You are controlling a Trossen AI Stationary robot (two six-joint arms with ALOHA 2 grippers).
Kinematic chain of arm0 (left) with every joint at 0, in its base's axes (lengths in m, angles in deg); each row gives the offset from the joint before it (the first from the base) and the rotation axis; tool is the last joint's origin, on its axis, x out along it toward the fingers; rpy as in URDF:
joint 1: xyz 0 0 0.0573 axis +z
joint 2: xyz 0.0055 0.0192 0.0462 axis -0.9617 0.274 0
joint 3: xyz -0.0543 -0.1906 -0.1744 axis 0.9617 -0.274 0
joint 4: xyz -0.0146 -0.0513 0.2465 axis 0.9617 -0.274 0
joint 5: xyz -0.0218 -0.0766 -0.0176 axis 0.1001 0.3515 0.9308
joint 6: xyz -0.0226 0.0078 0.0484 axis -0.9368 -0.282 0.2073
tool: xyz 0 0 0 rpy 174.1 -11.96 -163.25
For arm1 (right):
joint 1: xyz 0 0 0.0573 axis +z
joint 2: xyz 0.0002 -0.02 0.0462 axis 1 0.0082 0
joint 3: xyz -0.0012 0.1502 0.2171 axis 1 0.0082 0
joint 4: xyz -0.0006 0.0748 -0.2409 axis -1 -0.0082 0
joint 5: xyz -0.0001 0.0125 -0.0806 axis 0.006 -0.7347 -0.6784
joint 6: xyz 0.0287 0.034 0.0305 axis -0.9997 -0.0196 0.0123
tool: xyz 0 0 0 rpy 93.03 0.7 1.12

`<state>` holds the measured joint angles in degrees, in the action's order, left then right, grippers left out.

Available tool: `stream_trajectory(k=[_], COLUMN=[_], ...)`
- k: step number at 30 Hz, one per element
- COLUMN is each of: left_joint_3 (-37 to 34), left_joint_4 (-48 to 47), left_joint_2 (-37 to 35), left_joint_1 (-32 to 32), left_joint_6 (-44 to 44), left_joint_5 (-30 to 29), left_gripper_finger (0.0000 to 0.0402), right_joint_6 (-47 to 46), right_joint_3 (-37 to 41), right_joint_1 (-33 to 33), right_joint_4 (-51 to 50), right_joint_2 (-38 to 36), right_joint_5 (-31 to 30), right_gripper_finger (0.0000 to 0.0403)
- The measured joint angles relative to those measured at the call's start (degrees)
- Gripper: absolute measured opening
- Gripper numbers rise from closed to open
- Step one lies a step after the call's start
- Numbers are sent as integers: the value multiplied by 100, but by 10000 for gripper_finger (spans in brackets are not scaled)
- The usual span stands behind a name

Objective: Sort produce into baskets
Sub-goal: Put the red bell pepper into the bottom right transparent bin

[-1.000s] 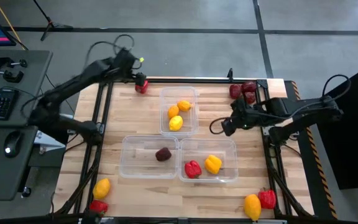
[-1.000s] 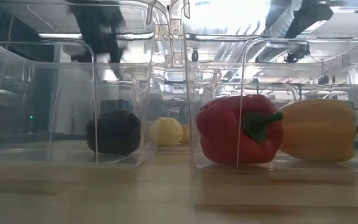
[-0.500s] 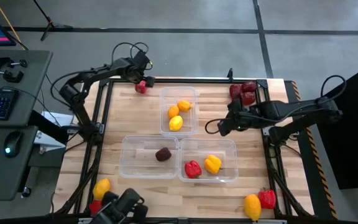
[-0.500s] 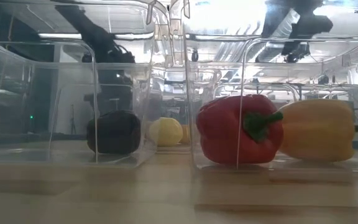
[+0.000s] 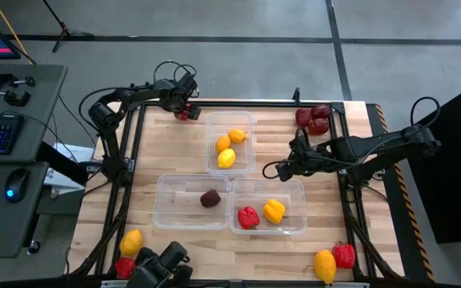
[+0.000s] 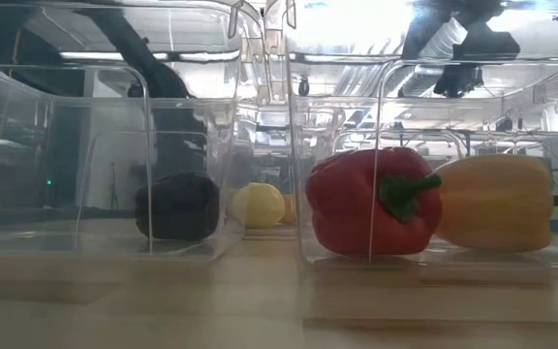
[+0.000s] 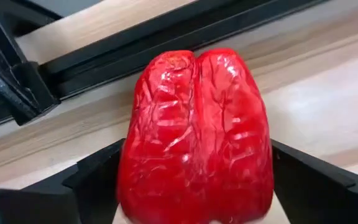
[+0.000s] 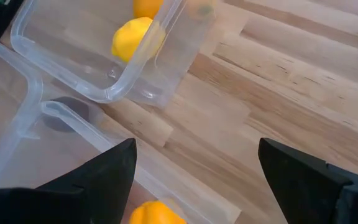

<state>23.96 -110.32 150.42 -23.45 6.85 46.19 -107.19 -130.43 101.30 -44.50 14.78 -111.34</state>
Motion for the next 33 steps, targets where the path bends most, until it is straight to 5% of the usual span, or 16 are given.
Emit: stream_trajectory(k=[7, 14, 20, 27, 33], left_joint_3=[0, 0, 11, 6, 0], left_joint_4=[-73, 1, 564, 1322, 2727], left_joint_2=[-760, -2918, -4134, -3438, -2108], left_joint_1=[-163, -683, -2409, -4850, -5642], left_joint_6=[305, -104, -600, -618, 140], left_joint_5=[-121, -244, -272, -518, 799], left_gripper_finger=[220, 220, 265, 268, 268], right_joint_6=[3, 18, -88, 162, 1282], right_joint_3=[0, 0, 0, -60, -664], right_joint_1=[116, 293, 511, 527, 500], right_joint_4=[-6, -10, 186, 748, 759], right_joint_2=[-2, -2, -2, -2, -40], right_joint_5=[-275, -629, -1789, -2716, -2965], right_gripper_finger=[325, 325, 325, 325, 325])
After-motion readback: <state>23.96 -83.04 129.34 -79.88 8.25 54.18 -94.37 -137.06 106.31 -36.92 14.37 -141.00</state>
